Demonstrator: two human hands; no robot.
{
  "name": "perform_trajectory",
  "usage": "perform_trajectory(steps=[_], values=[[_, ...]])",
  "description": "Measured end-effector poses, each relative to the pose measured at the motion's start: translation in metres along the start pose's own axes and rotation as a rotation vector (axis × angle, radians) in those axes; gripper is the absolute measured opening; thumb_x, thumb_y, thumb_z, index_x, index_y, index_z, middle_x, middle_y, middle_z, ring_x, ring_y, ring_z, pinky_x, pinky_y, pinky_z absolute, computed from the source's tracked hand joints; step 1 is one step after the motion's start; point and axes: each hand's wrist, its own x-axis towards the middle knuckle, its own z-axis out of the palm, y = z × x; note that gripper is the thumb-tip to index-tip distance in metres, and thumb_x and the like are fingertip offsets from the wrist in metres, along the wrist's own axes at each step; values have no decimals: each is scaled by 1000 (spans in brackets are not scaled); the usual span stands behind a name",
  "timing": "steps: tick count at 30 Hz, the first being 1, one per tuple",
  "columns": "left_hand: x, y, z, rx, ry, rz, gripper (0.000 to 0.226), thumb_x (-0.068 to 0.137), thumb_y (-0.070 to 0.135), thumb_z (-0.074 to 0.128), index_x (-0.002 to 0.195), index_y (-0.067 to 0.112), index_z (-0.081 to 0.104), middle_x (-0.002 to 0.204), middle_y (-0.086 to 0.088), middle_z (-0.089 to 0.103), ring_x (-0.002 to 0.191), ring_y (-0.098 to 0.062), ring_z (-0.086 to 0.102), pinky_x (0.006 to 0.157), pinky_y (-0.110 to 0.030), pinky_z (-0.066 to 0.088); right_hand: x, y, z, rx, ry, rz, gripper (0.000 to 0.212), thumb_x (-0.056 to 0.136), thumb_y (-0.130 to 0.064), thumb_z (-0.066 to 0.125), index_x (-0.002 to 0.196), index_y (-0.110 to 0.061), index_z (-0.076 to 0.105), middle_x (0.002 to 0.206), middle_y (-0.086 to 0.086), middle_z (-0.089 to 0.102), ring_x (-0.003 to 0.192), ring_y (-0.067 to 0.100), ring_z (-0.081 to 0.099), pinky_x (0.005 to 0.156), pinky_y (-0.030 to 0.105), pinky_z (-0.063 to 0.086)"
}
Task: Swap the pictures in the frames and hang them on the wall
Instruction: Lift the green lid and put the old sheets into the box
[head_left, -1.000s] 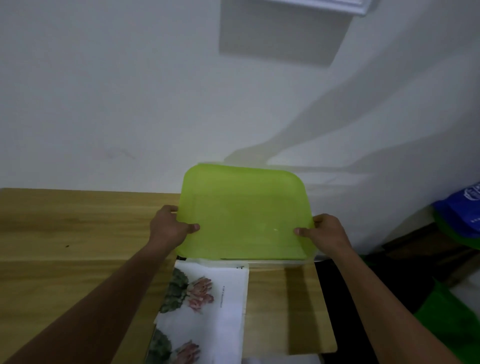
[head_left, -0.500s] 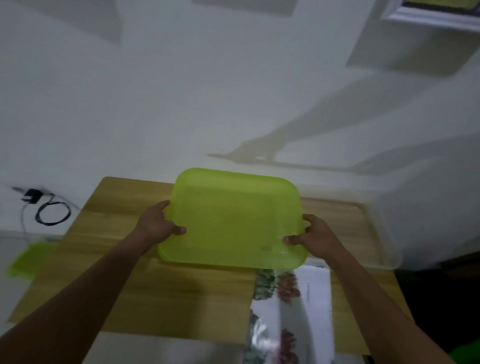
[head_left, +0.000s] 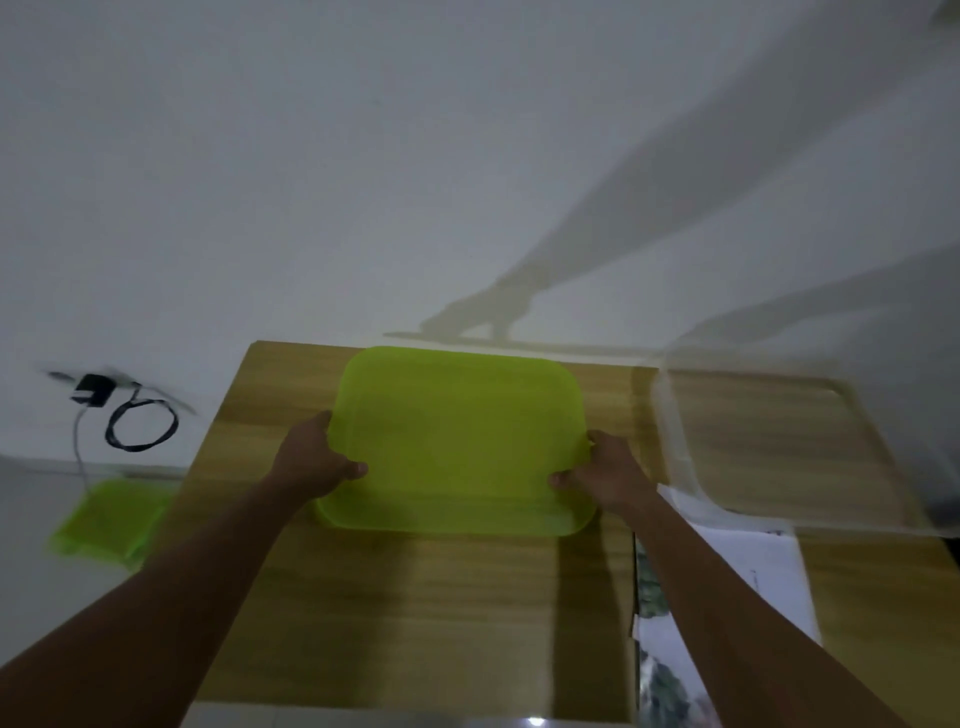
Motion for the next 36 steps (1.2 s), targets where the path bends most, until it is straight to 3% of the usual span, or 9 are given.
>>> perform_trajectory(steps=[4,6,10,13,16,20,26,32,36], values=[[12,-13,13,122,67,59,68,65,24,88,123,5,60,116,-18,65,103,-35,61,80,-40,49,42,37,20,-41,10,-44,105,36,-58,84,130,-17,57,129,10,58,112,31,61,92,46,55],[15,-19,17,155,82,86,65,65,29,87,120,7,61,115,-18,65,102,-36,61,79,-41,49,60,58,27,-80,1,-45,103,34,-65,79,125,-22,57,125,8,58,107,30,63,88,47,57],[22,-24,22,164,95,92,65,66,31,85,123,11,60,116,-16,64,102,-35,60,78,-40,48,44,41,29,-143,61,-62,83,50,-56,80,122,-22,57,122,8,56,105,31,61,88,48,57],[20,-22,24,158,147,93,61,70,30,83,122,10,56,117,-17,63,105,-37,58,83,-43,47,21,20,28,-203,99,-86,72,71,-44,81,132,-18,53,127,7,53,114,31,57,93,46,54],[4,-14,30,156,297,141,46,79,26,76,115,2,59,111,-22,63,104,-40,59,85,-44,45,3,16,21,-223,105,-113,76,85,-40,74,147,-13,40,141,9,47,126,30,51,100,40,48],[-30,12,58,115,351,305,50,81,21,76,120,-6,61,109,-26,66,99,-40,64,87,-48,48,-32,25,-1,-264,99,-96,73,90,-36,69,151,-12,35,147,10,46,128,26,52,100,34,47],[-108,71,130,-2,273,492,45,76,29,65,104,-5,67,89,-20,69,81,-35,67,75,-41,51,-88,80,-52,-298,214,20,46,90,-22,62,131,-5,52,131,13,58,120,29,56,93,33,46],[-177,99,222,62,28,413,53,72,35,59,106,-5,67,88,-21,68,82,-38,66,76,-41,51,-123,165,-98,-303,262,220,53,89,-34,66,131,-5,50,134,14,51,121,32,53,89,34,45],[-200,109,268,167,-79,338,55,78,35,60,109,-9,64,97,-28,64,95,-43,61,85,-44,47,-134,203,-103,-327,256,254,48,91,-34,65,126,-4,50,131,15,43,121,34,48,93,38,48]])
